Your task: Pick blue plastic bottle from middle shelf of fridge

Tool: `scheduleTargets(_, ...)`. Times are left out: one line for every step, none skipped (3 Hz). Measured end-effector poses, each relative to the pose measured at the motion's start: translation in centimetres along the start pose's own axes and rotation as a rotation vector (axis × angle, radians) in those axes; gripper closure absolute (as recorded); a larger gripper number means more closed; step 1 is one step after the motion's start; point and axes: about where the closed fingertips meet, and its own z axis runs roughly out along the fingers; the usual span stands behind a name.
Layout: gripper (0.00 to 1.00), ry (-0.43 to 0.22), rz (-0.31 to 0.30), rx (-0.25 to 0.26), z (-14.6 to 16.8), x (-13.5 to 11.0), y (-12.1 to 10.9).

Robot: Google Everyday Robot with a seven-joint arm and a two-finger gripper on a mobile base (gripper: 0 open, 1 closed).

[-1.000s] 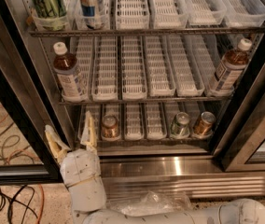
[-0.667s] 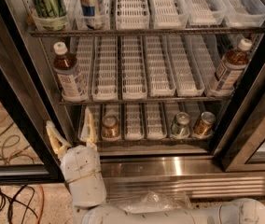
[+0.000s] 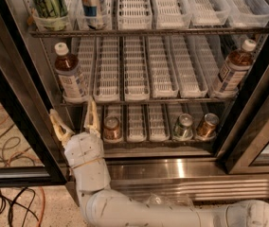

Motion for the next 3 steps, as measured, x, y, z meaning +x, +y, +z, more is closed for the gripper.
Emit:
scheduleTargets(0.32,-0.005,-0.002,-0.020,1.5,0.2,-0.1)
scheduleTargets(0.38,-0.002,0.004,-0.037,3.7,1.0,0.0)
scheduleTargets(0.35,0.003,0.011,-0.039,4.4,1.7,0.2)
